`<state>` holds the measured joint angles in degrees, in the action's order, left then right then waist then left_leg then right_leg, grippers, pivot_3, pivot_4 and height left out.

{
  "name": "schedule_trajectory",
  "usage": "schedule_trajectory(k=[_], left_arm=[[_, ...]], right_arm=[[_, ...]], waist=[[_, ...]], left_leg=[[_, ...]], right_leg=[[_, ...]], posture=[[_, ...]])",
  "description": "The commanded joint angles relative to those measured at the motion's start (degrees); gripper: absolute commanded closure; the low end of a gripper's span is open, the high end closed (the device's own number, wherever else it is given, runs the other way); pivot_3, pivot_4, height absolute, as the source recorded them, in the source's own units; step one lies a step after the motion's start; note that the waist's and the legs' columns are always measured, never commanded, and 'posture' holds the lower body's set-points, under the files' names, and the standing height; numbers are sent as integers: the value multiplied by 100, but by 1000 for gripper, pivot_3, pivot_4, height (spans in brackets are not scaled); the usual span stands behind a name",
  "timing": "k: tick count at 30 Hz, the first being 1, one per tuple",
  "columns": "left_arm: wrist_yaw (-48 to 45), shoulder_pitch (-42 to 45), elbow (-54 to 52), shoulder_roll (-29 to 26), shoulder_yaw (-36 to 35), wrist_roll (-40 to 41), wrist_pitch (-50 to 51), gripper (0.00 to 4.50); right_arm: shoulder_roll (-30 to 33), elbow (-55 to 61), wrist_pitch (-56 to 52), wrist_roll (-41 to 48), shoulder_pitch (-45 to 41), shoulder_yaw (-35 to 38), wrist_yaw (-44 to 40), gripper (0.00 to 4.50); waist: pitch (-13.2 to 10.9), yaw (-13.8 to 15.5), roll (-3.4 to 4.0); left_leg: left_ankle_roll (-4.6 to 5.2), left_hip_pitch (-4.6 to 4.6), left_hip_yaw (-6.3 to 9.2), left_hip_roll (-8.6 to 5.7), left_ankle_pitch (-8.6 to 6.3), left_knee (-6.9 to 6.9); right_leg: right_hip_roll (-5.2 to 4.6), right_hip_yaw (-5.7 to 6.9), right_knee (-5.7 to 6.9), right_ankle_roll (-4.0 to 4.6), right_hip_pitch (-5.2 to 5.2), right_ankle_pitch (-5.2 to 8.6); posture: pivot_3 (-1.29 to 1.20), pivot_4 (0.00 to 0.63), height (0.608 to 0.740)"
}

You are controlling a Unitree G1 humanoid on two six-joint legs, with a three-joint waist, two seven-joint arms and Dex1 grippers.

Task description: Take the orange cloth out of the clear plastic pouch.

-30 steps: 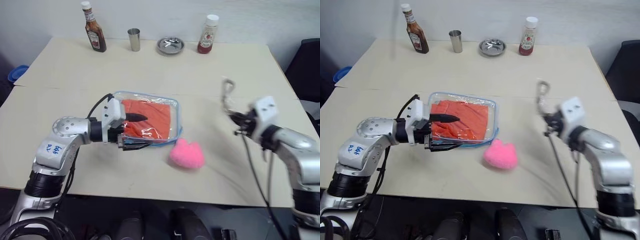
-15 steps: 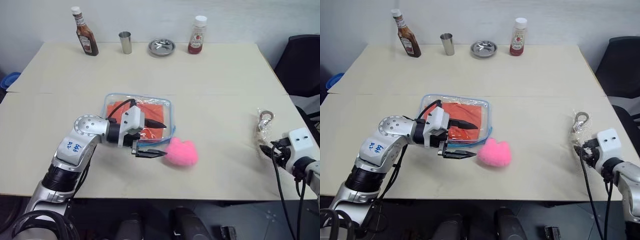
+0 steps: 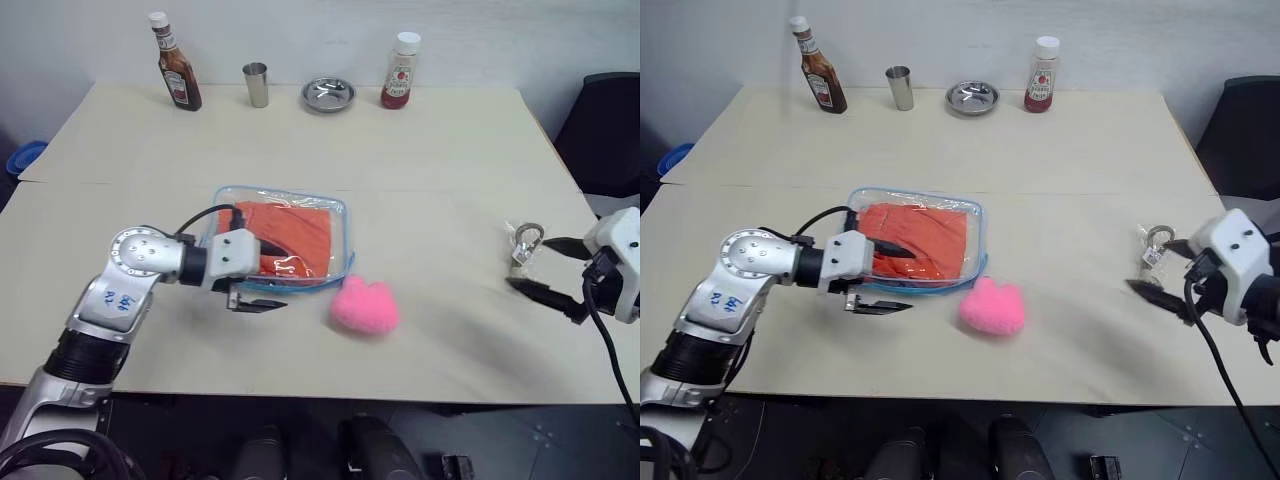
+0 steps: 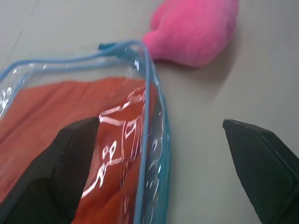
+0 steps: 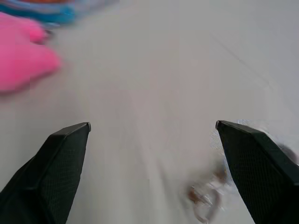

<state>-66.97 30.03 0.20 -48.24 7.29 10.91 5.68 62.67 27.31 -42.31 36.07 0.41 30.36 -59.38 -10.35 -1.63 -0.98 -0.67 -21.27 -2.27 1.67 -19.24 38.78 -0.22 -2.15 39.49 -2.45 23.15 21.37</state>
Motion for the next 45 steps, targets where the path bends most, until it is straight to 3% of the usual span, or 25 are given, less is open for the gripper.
schedule_trajectory(k=[1, 7, 17, 22, 25, 33, 40, 45], left_arm=[[-72, -77, 94, -299, -356, -74, -362, 0], [-185, -289, 618, -773, -545, -331, -1072, 0], [-78, -65, 1312, -710, -501, -653, -1704, 0], [-9, 145, 1710, -506, -312, -900, -2027, 1470], [-124, 74, 1604, -429, -262, -813, -2019, 2070], [-34, -149, 1460, -447, -282, -898, -2014, 4433], [67, -204, 1315, -482, -289, -932, -1859, 4473], [-270, -584, 521, -479, -391, -348, -1441, 4473]], right_arm=[[141, 467, -219, 571, -172, -64, -233, 16], [81, 661, -193, 744, -597, -737, -229, 16], [62, 575, 31, 638, -645, -1066, -314, 16], [50, 552, 111, 617, -673, -1125, -293, 0], [39, 599, 96, 674, -716, -1129, -271, 0], [49, 558, 134, 620, -655, -1086, -345, 0], [12, 521, 165, 631, -725, -1158, -318, 0], [4, 499, 202, 623, -742, -1198, -309, 0]], waist=[[0, 4, -2], [-1, 7, -3], [-1, -3, -3], [-1, 1, -3], [-1, 2, -3], [-1, -3, -3], [-1, -3, -3], [-1, -6, -3]], left_leg=[[3, 1, 5, 0, -2, 2], [12, 0, 9, -5, -7, 6], [14, 0, 13, -5, -8, 6], [13, -1, 13, -5, -8, 7], [13, -1, 13, -5, -7, 7], [13, 0, 13, -4, -7, 9], [13, 0, 13, -4, -8, 9], [13, 0, 13, -4, -7, 9]], right_leg=[[-4, 6, -5, 0, -8, 0], [-18, 14, -11, 0, -13, 0], [-19, 21, -12, 0, -15, 0], [-19, 22, -12, 0, -15, 0], [-19, 22, -11, 0, -15, 0], [-19, 22, -9, 0, -15, 0], [-19, 22, -8, 0, -15, 0], [-20, 22, -7, 0, -15, 0]], posture=[[0, 150, 740], [0, 150, 740], [0, 150, 740], [0, 150, 740], [0, 150, 740], [0, 150, 740], [0, 150, 740], [0, 150, 740]])
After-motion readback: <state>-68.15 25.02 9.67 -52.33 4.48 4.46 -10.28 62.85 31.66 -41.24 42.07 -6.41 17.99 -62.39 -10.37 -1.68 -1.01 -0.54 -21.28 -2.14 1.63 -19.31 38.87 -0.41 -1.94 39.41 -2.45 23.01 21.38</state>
